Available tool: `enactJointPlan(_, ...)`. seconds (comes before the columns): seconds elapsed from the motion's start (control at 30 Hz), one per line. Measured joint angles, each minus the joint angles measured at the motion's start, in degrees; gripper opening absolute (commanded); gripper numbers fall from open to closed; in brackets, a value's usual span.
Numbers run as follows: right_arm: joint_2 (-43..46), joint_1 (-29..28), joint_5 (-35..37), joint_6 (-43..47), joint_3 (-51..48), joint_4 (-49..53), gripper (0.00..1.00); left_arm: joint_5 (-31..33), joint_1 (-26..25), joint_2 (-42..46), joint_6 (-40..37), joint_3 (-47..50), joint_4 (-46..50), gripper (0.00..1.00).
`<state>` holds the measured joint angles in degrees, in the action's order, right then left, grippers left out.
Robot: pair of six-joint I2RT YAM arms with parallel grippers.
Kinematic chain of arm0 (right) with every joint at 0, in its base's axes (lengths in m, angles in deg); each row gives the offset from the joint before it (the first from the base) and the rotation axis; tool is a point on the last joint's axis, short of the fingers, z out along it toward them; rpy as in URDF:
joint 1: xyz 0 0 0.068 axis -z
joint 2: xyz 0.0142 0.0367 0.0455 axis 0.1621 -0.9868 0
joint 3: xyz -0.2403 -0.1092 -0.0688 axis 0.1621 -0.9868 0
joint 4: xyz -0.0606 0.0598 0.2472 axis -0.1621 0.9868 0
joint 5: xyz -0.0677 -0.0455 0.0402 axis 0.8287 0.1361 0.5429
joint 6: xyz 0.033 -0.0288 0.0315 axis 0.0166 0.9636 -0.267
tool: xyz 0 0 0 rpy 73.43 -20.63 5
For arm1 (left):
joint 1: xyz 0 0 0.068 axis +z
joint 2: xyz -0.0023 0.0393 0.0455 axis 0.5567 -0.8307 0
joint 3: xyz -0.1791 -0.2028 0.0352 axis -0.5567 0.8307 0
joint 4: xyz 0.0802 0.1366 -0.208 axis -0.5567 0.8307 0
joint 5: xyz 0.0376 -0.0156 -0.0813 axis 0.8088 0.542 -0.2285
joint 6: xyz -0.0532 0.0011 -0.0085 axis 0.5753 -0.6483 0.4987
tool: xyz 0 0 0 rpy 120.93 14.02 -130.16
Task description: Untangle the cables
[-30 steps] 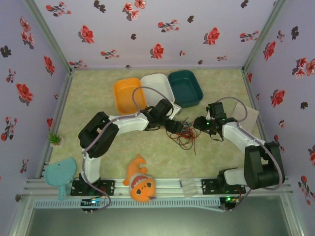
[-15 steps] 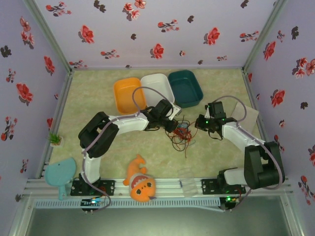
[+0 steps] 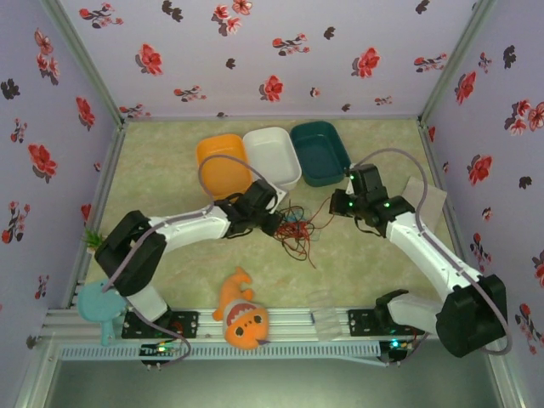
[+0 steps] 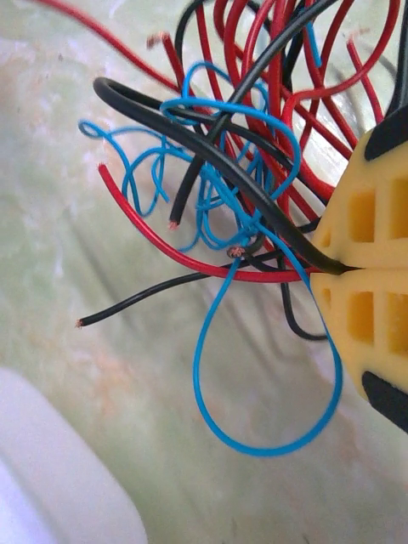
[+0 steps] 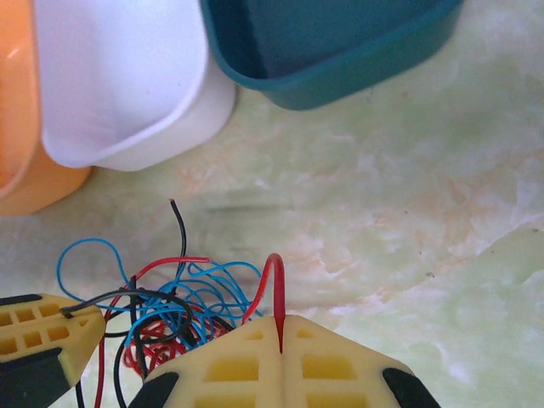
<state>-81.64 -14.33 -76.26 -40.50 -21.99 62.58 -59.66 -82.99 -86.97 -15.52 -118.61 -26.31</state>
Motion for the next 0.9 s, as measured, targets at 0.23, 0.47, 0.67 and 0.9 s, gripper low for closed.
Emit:
enactJointPlan(0.23, 0.1, -4.3, 4.0, 0.2, 8.5, 6.7, 0.0, 3.0, 2.2, 2.0, 2.0, 3.2, 1.3, 0.0)
enactJointPlan(0.47, 1.0, -5.0, 7.8, 0.7, 16.4, 13.5, 0.0, 3.7, 2.6, 2.7, 3.0, 4.7, 2.9, 0.0)
enactJointPlan(0.67, 4.7, -5.0, 11.4, 1.1, 19.2, 19.0, 0.0, 4.6, 2.6, 3.4, 3.2, 5.0, 3.5, 0.0)
enactJointPlan(0.9, 6.4, -5.0, 16.6, 2.0, 23.3, 25.1, 0.0, 5.0, 2.6, 3.5, 3.2, 5.0, 4.1, 0.0)
